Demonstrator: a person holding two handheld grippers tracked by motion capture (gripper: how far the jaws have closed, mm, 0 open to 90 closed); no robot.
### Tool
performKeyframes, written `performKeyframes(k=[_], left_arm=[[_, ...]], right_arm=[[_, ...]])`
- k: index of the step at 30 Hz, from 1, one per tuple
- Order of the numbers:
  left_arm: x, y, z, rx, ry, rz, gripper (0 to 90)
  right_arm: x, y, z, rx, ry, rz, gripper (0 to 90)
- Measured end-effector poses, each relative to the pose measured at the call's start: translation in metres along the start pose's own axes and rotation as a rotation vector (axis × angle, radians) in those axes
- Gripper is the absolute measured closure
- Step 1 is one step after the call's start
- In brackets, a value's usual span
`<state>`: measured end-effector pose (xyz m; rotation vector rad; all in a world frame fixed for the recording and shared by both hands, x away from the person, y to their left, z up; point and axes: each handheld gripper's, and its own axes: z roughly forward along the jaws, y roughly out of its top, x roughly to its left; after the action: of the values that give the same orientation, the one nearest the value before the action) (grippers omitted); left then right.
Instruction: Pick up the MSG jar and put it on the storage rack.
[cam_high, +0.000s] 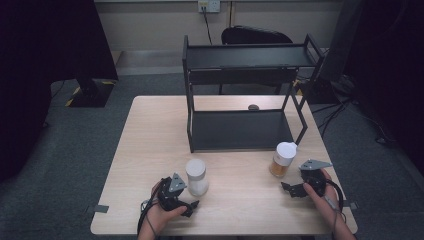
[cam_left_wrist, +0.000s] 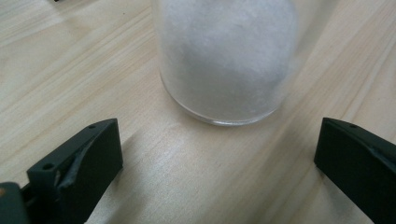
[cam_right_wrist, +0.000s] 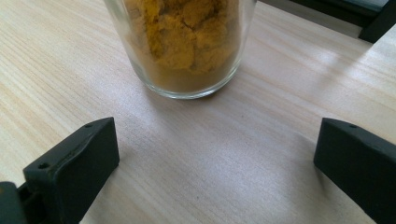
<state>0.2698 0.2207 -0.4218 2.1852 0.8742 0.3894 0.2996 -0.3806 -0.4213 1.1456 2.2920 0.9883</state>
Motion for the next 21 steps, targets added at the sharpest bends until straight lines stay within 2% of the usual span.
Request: performKeyframes(k=[3, 10, 13, 21], left_arm=[[0.002, -0.001, -0.001, -0.020, -0.012, -0.029, 2.0], [0.006, 0.006, -0.007, -0.059, -0.036, -0.064, 1.9], [0.005, 0.013, -0.007, -0.052, -0.031, -0.051, 1.9], [0.010, 0.021, -0.007, -0.080, -0.055, -0.073, 2.6]], right_arm=[[0.000, 0.000, 0.000, -0.001, 0.001, -0.002, 0.0], [-0.001, 0.000, 0.000, -0.001, 0.003, -0.004, 0.0], [-0.001, 0.000, 0.000, -0.002, 0.003, -0.006, 0.0], [-0.001, 0.000, 0.000, -0.002, 0.003, -0.005, 0.0]])
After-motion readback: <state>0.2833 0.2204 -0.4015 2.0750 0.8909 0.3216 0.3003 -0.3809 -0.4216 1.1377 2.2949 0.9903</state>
